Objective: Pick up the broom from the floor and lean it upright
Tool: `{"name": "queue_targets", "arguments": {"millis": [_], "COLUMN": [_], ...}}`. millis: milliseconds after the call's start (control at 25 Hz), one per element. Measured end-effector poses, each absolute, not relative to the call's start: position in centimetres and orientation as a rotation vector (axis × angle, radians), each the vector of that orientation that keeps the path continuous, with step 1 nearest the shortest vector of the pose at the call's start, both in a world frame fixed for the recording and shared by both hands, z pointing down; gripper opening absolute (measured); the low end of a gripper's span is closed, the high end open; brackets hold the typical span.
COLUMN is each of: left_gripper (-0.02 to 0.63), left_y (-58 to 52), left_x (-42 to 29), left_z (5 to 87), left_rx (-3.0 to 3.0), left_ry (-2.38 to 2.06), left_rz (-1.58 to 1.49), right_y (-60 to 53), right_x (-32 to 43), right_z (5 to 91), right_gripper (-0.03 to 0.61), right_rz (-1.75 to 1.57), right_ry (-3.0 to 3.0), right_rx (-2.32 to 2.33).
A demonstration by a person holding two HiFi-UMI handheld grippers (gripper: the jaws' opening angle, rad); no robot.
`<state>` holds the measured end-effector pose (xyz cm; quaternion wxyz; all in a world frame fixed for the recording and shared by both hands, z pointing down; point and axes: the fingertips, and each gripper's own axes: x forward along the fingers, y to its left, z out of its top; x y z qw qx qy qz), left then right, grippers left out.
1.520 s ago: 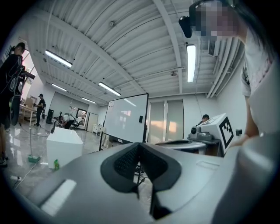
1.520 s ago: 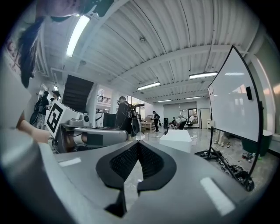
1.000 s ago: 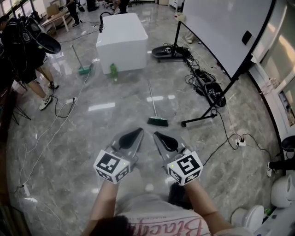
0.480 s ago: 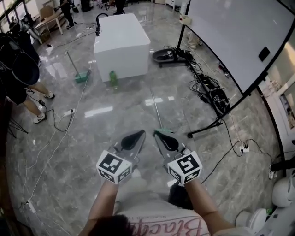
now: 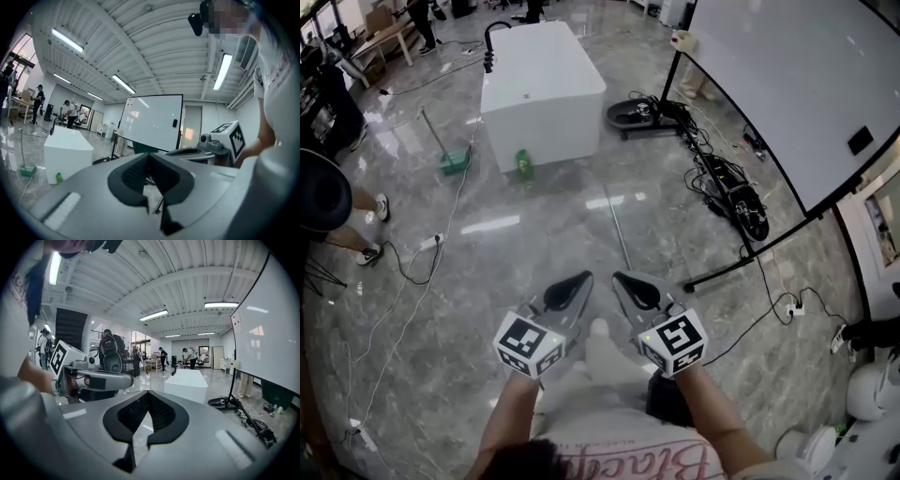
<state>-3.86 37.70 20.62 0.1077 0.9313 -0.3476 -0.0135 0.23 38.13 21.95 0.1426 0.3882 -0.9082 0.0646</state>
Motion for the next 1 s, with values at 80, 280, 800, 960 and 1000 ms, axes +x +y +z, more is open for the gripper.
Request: {"name": "queue_targets", "arguments": {"millis": [80,280,800,960,1000], "left_gripper": [-0.002,-0.002,-0.002,-0.002,-0.002], "left_y": [35.7,29.4,11.2,6.9,6.1], "left_x": [-4.5,-5.7,-4.2,-3.9,-4.0], "left_z": [21.2,23.0,23.8,25.3,25.8], "left_rx": [2.721,2.676,2.759,2.748,2.742], "left_ry": [-1.045,-1.074,-1.006,-0.957,-0.933], "left_rz": [-0.043,-0.018,0.045,0.122,0.138], "right_y": [35.9,29.7,10.9,7.2,6.6], "right_x": [0.2,-0.1,0.2,0.6,0.6], "right_z": [22.5,24.2,24.8,26.3,26.9], "right_gripper": [0.002,0.002,0.002,0.002,0.002], "right_rz": [0.22,0.266,0.289,0.326,0.356], "right_ry": [-2.624,-2.602,-2.611,-2.574,-2.561], "right_rx": [1.128,1.137,1.165,1.156,1.157]}}
